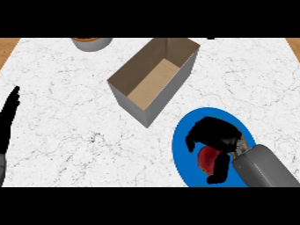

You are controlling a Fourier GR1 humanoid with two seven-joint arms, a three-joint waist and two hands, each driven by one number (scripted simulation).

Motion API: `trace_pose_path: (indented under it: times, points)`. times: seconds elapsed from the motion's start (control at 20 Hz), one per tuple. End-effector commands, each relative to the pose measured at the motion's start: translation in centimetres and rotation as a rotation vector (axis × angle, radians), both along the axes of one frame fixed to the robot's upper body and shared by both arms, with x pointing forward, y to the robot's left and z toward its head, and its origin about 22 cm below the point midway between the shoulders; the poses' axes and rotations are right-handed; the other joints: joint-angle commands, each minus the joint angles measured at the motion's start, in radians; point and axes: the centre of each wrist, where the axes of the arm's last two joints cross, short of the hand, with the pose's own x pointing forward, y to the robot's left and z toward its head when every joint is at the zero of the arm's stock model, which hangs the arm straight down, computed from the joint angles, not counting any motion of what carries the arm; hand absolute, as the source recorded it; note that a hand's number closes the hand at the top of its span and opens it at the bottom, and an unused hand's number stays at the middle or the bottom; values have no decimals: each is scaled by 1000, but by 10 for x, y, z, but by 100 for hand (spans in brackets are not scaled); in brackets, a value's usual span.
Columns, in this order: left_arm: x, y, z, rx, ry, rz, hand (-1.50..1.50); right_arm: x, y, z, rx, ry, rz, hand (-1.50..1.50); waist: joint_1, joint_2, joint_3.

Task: Pick the pear from the plate and place it in the cardboard box

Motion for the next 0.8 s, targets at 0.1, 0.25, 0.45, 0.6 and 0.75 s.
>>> trace_pose_path:
  times: [0.1,0.25,0.45,0.6,0.75]
  points:
    - [-10,1,9,6,-3,-10,0,2,0,-15,64,-144,-26,150,3,1,3]
    - [-2,2,3,5,-7,1,0,12,-1,11,90,-250,-49,150,-3,1,3]
    - [-6,-6,-8,-4,14,5,0,24,-55,12,76,-328,-376,150,-7,3,4]
    - [1,-4,3,0,6,12,0,40,-120,37,45,-383,-662,150,-14,6,5]
    - [4,-9,13,13,-9,1,0,53,-136,63,53,-487,-726,150,2,3,4]
